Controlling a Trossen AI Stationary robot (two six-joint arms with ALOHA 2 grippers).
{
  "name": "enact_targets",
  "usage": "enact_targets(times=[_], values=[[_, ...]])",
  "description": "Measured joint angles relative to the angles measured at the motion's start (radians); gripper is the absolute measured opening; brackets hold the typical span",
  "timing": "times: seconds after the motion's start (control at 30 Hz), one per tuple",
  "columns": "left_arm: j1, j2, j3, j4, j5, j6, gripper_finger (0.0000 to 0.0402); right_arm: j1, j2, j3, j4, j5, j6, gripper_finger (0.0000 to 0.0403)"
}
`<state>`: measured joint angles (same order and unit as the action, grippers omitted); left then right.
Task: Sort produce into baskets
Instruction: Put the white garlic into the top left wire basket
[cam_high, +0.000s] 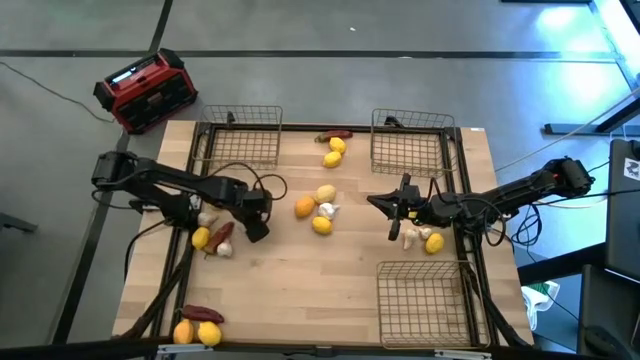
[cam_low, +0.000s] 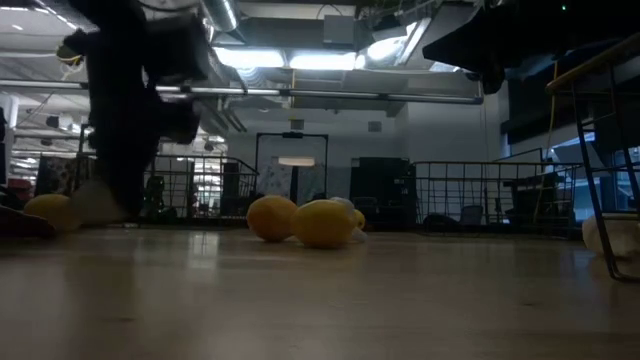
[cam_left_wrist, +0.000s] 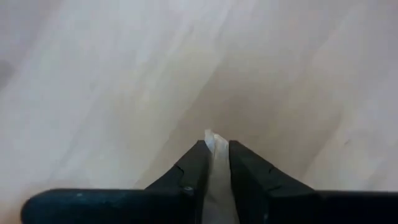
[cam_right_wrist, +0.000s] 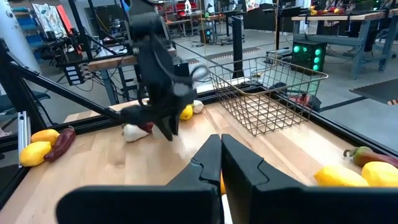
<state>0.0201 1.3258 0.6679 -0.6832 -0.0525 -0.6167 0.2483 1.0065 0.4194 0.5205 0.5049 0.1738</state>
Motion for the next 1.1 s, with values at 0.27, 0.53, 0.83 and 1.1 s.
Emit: enact_targets(times=[0.27, 0.53, 0.83, 1.1], values=[[-0.003, -0.17, 0.109, -0.007, -0.14, 0.054, 0.0056, 0.0, 0.0, 0.0, 0.002, 0.0, 0.005, 0.0014], [0.006, -0.342, 0.153, 0.082, -0.436, 0.188, 0.0065, 0.0, 0.0, 0.0, 0.002, 0.003, 0.004, 0.0014], [0.121, -0.387, 0.153, 0.217, -0.564, 0.369, 0.0067, 0.0, 0.0, 0.0, 0.006, 0.044, 0.004, 0.0014], [0.284, -0.329, 0.12, 0.367, -0.565, 0.431, 0.0067, 0.0, 0.0, 0.0, 0.009, 0.052, 0.003, 0.0014]])
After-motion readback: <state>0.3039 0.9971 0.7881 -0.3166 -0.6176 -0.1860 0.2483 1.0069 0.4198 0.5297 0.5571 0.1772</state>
